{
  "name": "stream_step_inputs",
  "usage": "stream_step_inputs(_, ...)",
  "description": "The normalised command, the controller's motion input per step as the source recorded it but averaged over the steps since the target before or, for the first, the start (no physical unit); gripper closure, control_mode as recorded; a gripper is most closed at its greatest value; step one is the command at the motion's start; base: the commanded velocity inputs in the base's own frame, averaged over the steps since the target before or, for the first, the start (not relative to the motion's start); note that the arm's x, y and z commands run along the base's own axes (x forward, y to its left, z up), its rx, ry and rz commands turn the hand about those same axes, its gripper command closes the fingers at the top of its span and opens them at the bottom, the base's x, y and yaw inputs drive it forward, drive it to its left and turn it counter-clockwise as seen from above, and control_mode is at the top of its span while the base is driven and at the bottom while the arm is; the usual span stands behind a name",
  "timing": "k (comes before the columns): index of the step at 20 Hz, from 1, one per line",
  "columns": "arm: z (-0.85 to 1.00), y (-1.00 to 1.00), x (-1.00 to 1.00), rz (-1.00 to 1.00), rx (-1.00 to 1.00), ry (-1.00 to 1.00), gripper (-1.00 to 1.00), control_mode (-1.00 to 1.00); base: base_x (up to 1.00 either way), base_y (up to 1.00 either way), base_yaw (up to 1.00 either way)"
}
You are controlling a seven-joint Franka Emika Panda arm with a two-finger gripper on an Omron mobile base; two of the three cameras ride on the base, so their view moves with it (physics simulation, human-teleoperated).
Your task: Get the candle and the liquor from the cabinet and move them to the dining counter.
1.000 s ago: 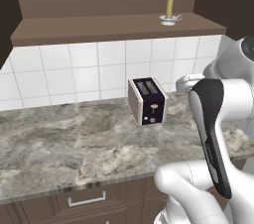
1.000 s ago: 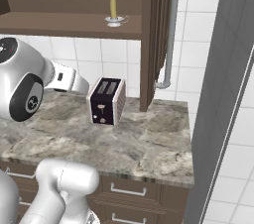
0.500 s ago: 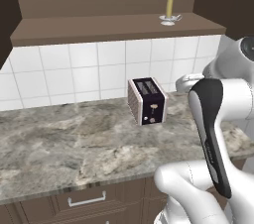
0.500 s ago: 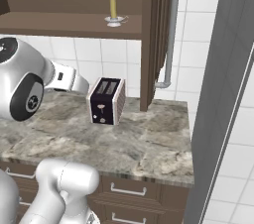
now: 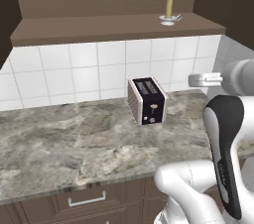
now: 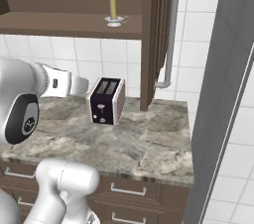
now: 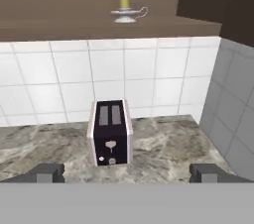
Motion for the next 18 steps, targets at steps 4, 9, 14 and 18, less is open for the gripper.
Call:
stream_step_inputs(4, 0.61, -0.09, -0.19, 0.0, 0.0, -0.26, -1.0, -1.0, 0.0, 0.0, 0.0)
stream_step_inputs(9, 0.74, 0.0, -0.01, 0.0, 0.0, -0.12, -1.0, -1.0, 0.0, 0.0, 0.0)
stream_step_inputs(14, 0.73, 0.0, 0.0, -0.01, 0.0, -0.02, -1.0, -1.0, 0.0, 0.0, 0.0)
stream_step_inputs(18, 0.4, 0.0, 0.18, 0.0, 0.0, 0.04, -1.0, -1.0, 0.0, 0.0, 0.0)
